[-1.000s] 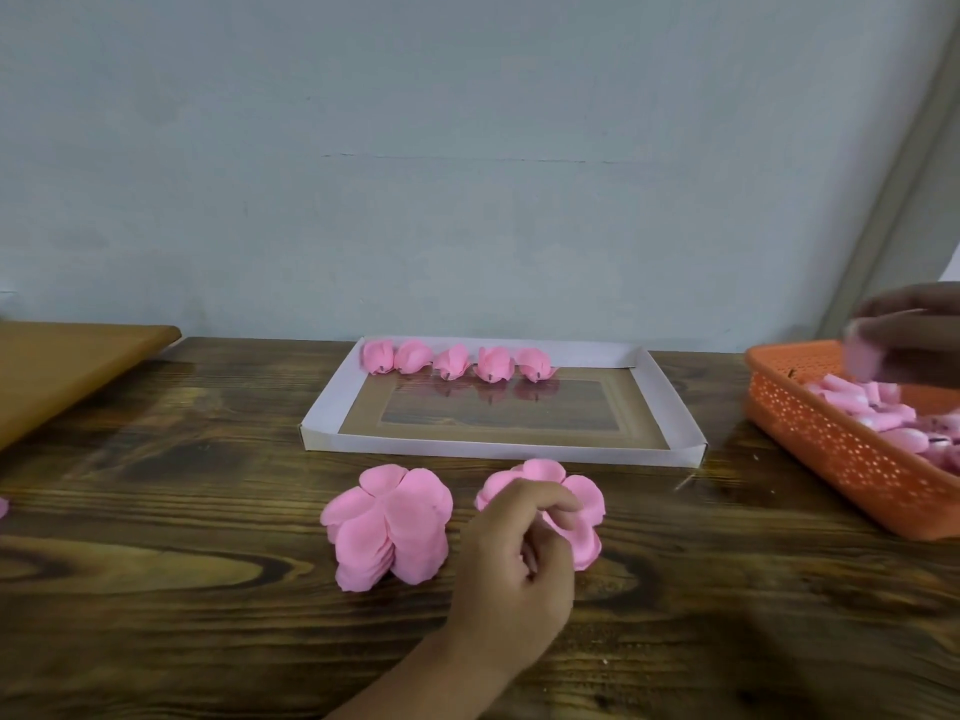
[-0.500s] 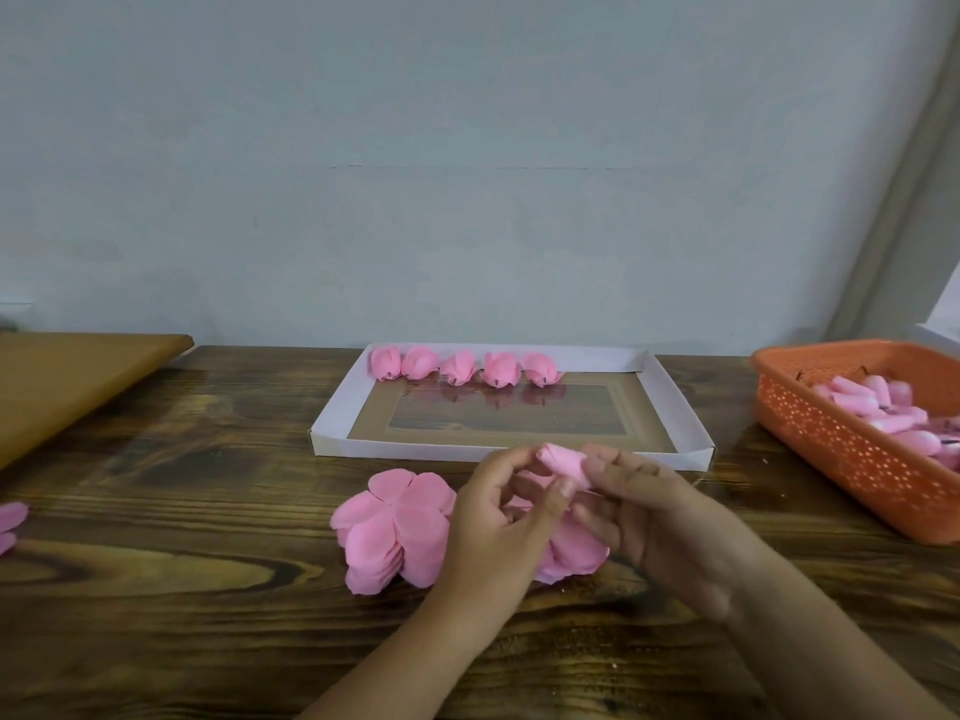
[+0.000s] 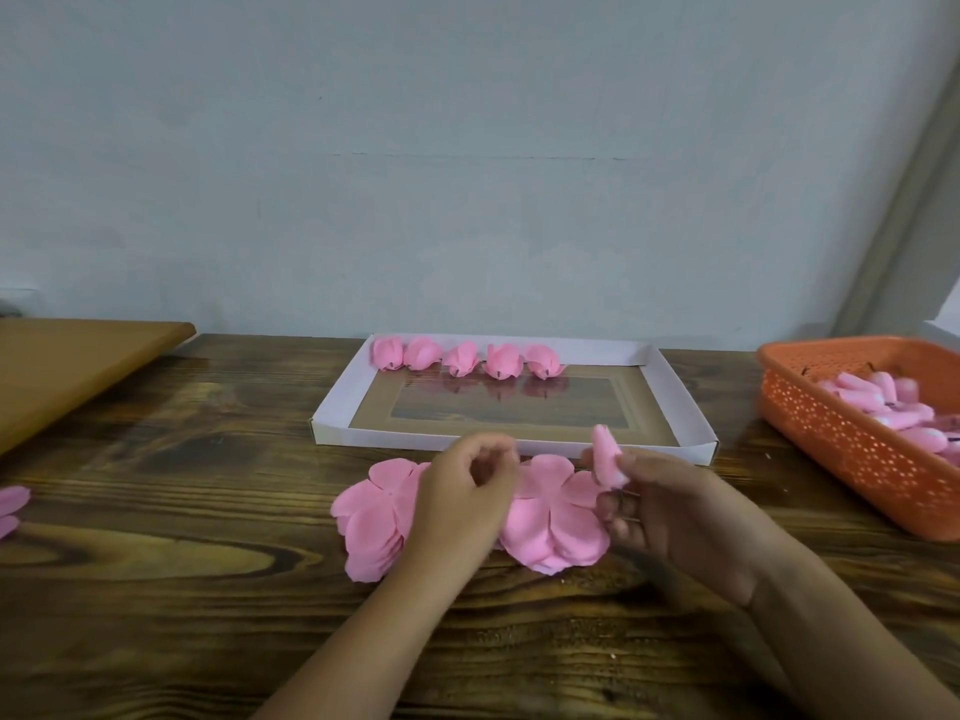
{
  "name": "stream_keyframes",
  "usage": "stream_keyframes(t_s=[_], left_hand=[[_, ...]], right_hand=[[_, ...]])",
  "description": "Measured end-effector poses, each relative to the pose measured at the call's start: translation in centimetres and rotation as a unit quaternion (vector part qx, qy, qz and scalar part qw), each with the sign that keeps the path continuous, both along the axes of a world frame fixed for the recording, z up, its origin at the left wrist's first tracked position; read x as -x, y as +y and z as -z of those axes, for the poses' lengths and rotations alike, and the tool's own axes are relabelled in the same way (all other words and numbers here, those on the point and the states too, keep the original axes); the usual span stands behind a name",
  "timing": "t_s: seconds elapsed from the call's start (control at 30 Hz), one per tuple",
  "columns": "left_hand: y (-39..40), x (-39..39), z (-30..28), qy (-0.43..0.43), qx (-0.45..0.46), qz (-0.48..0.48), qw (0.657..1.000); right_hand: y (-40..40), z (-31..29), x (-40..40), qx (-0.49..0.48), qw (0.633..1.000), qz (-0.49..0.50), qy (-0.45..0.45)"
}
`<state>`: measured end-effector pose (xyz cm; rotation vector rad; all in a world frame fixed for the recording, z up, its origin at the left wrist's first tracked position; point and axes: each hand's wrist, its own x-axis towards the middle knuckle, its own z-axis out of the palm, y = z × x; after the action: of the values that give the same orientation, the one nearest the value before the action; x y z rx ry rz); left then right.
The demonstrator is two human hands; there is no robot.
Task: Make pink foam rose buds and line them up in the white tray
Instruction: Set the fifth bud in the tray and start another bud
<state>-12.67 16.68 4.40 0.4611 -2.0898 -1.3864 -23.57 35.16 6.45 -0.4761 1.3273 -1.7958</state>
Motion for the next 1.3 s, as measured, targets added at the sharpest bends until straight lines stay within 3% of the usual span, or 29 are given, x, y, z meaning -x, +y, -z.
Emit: stream_keyframes(t_s=[0.07, 0.13, 0.23, 0.33, 0.53, 0.87, 1.0, 1.3], left_hand=[[-1.1, -0.1, 0.3, -0.077, 0.085, -0.027, 0.993], [-1.3, -0.2, 0.6, -0.132, 0.184, -0.046, 0.973], [-0.8, -0.2, 0.7, -0.148, 0.29, -0.061, 0.944], [-0.4, -0.2, 0.7, -0.144, 0.33, -0.062, 0.931], [-0.1, 0.0, 0.8, -0.117, 0.337, -0.063, 0.932], [-0.2, 0.8, 1.2, -0.107, 0.335, -0.066, 0.934], [0.0, 0.9, 1.4, -0.083, 0.215, -0.04, 0.972], [0.3, 0.7, 1.3, -0.007, 0.064, -0.01, 0.998]], right_hand=[[-0.4, 0.4, -0.2, -0.003, 0.998, 0.041, 0.036], [-0.6, 1.0, -0.3, -0.04, 0.985, 0.094, 0.14], [-1.1, 1.8, -0.6, -0.048, 0.952, 0.161, 0.255], [-1.6, 2.4, -0.7, -0.05, 0.931, 0.168, 0.321], [-2.3, 3.2, -0.7, -0.084, 0.897, 0.172, 0.399], [-2.5, 3.4, -0.7, -0.075, 0.881, 0.164, 0.439], [-2.4, 3.5, -0.7, -0.073, 0.875, 0.159, 0.452], [-2.5, 3.6, -0.8, -0.072, 0.88, 0.157, 0.443]])
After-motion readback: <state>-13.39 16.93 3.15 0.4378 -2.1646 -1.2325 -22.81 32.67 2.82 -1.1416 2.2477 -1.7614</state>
